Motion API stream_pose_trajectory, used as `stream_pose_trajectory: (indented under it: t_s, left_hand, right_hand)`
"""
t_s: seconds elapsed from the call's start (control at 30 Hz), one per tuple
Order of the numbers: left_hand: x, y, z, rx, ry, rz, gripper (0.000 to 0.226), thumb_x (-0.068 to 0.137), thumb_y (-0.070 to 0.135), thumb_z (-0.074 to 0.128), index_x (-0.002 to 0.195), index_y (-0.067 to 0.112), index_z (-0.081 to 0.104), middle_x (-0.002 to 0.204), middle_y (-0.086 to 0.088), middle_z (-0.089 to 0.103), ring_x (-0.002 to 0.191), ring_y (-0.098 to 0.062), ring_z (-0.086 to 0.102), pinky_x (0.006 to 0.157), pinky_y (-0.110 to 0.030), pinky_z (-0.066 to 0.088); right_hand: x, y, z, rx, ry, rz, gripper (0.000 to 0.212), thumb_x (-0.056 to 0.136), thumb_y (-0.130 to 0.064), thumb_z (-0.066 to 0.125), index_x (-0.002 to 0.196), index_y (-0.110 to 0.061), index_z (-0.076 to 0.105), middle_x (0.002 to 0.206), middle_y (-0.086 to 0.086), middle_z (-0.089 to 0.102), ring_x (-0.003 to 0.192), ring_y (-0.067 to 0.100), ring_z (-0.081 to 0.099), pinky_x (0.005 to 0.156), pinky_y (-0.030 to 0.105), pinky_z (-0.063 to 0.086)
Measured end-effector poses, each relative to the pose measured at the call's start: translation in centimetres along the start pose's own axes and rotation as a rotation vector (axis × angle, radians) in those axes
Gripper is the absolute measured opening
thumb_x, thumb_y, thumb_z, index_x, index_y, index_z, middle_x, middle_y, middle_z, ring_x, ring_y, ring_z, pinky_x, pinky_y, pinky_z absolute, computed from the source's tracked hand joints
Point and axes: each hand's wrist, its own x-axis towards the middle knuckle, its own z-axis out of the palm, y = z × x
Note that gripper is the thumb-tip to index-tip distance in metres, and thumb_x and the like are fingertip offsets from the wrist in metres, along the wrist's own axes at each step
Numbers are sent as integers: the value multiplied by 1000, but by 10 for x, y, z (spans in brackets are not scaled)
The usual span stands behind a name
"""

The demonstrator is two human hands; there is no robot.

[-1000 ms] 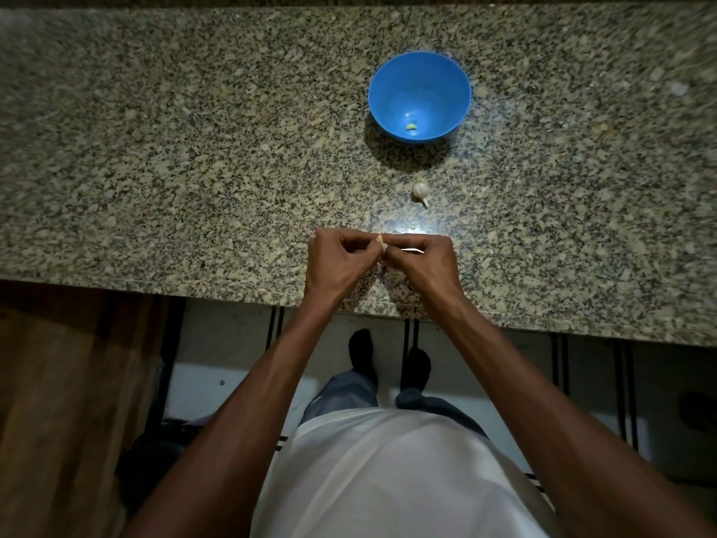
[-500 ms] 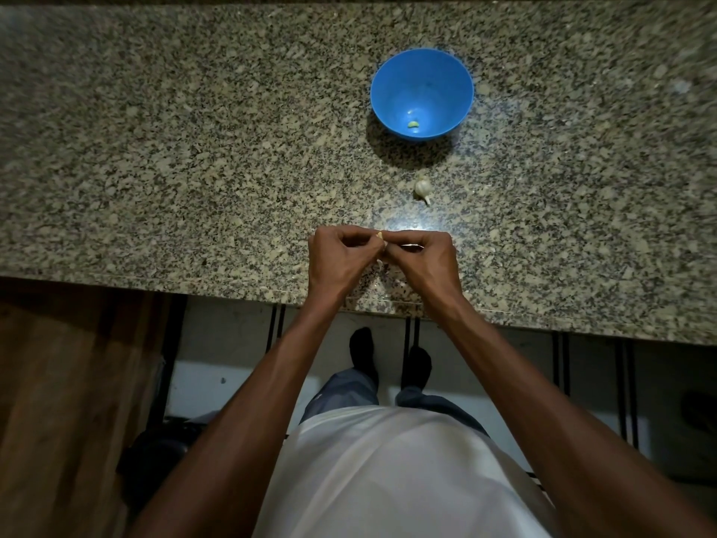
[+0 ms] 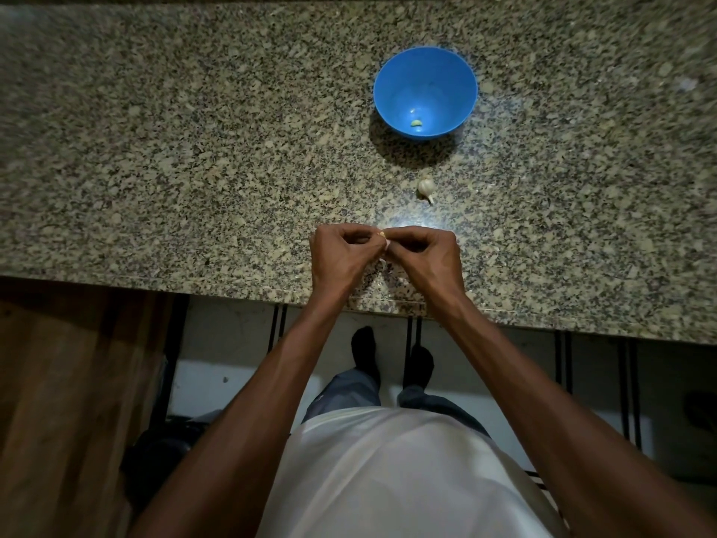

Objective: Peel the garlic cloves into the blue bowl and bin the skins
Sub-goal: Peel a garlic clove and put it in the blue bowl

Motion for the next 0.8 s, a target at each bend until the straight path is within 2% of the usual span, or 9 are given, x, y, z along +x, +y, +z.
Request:
stream_pose_trajectory:
  t_s: [0.27,0.43,0.5,0.7,0.8]
  left_hand:
    - [3,-5,-1,19,-62,17,13,81,16,84,94,14,82,81,2,79,77,-12,77,76,-41,67]
    - [2,-5,-8,-158,-157,-30,4,89,10,79,91,13,79,86,-8,79,83,-26,78,82,-46,65]
    - [1,-5,-11,-228,-178,-75,5,89,7,80,92,11,79,88,-11,79,84,-28,78,83,-44,65]
    - [6,-10,-16,-228,-220,-66,16,83,10,87,94,4,78,90,-11,79,86,-27,78,76,-35,64]
    - [13,-13,-19,-191,-260,27,18,91,17,80,109,10,80,100,-2,81,96,-19,77,85,-39,64]
  right_hand:
    - [-1,0,-2,-20,-32,16,18,88,-13,84,105,-12,82,93,2,82,88,16,79,84,43,66]
    - [-3,-8,-8,212,-129,99,31,93,-4,77,124,-10,73,101,23,76,97,27,78,85,36,64]
    - [-2,-9,-9,313,-142,150,32,94,-1,76,124,-9,72,105,28,74,100,32,77,85,34,63]
    - [1,-11,-9,334,-101,169,24,90,-4,80,112,3,73,106,23,77,100,35,77,89,40,64]
    - [2,-15,-9,214,-83,109,20,92,-11,80,110,-2,77,100,17,79,93,35,78,84,39,64]
